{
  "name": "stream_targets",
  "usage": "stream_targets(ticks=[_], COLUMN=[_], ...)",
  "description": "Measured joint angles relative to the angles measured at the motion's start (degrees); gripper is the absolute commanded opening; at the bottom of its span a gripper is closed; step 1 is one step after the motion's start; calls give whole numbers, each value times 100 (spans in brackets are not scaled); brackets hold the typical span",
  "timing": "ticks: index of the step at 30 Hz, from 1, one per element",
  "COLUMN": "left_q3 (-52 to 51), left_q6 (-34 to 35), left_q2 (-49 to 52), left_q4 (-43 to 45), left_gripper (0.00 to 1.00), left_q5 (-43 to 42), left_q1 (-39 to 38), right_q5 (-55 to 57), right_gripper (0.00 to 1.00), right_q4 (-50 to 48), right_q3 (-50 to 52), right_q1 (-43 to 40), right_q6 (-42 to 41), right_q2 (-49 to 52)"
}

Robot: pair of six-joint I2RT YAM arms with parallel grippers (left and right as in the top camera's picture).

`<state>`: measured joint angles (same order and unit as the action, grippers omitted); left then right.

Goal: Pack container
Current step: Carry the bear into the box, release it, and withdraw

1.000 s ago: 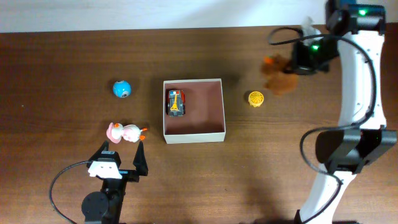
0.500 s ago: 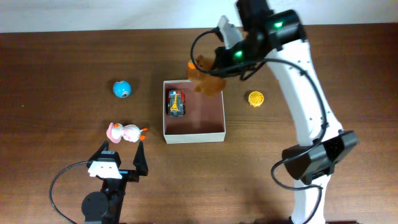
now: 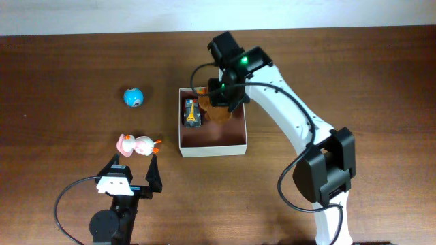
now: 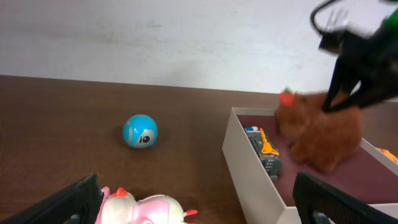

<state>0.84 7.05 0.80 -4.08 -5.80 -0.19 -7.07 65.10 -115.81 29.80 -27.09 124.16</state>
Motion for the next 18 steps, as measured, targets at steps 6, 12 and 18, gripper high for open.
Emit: stream_targets(ticks=[6, 12, 18], left_q3=[0, 0, 0], left_q6=[0, 0, 0], left_q2=[-2, -2, 0], left_q4=[0, 0, 0], left_gripper=[100, 100, 100], left_q5=[-2, -2, -2], left_q1=[0, 0, 0], right_q5=[120, 426, 691], right_gripper=[8, 8, 8], right_q4=[-50, 61, 55], right_q3=[317, 317, 317], right_q1=[-4, -4, -4], right_q6=[-170, -544, -990], right_q2=[22, 22, 22])
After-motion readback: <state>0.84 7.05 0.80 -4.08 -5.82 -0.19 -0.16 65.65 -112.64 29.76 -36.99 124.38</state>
